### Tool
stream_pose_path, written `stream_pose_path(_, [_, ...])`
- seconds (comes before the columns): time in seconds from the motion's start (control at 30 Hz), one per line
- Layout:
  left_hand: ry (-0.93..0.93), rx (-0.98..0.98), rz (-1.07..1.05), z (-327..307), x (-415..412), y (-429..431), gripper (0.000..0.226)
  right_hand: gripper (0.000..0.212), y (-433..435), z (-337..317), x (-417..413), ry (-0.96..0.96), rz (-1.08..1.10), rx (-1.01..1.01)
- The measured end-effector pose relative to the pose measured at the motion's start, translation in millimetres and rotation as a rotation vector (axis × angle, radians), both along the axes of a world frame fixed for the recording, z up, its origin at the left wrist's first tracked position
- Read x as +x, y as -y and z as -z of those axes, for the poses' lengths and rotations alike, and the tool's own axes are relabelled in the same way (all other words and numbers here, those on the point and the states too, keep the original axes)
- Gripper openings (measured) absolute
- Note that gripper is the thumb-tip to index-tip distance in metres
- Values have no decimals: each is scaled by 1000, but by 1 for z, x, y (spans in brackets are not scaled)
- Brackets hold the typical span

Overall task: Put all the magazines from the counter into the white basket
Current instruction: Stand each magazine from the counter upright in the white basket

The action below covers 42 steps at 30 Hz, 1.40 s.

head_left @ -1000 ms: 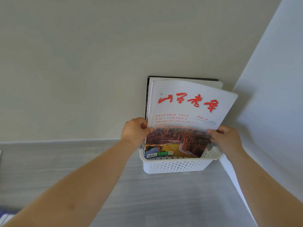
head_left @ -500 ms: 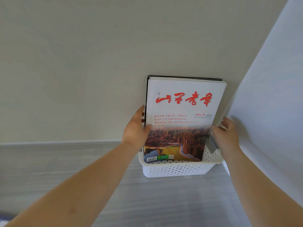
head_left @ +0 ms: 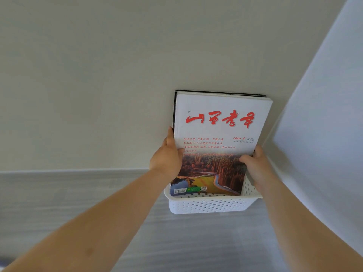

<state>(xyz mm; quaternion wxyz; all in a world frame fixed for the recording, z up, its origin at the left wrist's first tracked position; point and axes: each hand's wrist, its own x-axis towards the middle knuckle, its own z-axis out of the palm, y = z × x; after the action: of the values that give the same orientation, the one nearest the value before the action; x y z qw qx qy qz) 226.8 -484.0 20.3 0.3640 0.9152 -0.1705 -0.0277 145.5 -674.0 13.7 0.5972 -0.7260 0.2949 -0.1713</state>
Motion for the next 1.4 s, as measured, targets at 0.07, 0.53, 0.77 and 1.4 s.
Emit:
stream_pose_path(0.07, [-72, -91, 46, 0, 1, -1, 66, 53, 2, -1, -2, -24, -30, -48])
stream_pose_path(0.53, [-165, -296, -91, -10, -80, -155, 18, 40, -98, -35, -79, 50, 159, -245])
stream_pose_path(0.77, [-210, -270, -276, 20, -154, -305, 17, 32, -222, -7, -108, 11, -85, -292])
stream_pose_path(1.4, [-321, 206, -398, 88, -223, -500, 45, 60, -463, 111, -166, -474, -731, -887])
